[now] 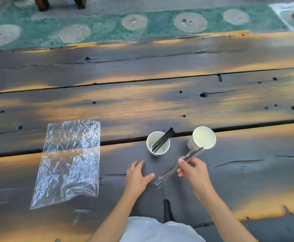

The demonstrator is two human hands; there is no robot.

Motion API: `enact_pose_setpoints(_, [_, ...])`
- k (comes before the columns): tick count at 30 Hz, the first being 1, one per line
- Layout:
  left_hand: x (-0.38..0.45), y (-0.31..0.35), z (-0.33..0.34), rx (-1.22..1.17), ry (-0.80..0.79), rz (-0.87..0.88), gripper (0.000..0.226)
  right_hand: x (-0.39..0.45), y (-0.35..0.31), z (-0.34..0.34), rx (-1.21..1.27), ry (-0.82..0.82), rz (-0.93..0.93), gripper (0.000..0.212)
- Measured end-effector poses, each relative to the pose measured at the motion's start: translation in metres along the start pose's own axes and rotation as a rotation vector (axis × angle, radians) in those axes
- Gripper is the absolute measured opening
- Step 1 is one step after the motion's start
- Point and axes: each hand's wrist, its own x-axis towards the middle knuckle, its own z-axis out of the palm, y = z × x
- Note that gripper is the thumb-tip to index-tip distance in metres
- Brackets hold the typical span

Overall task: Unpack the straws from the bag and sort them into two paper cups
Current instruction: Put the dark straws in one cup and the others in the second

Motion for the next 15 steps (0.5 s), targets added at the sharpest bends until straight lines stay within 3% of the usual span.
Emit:
enact_pose_setpoints(6, [0.006, 0.019, 0.034, 0.362, -0.015, -0.002, 0.090, -0.002, -0.018, -0.054, 0.175, 0.263, -0.071, 0.009])
enact_pose_setpoints(15, [0.013, 0.030, 0.069, 0.579, -0.108, -0.076, 0.119, 0.004, -0.061, -0.087, 0.152, 0.498, -0.268, 0.009])
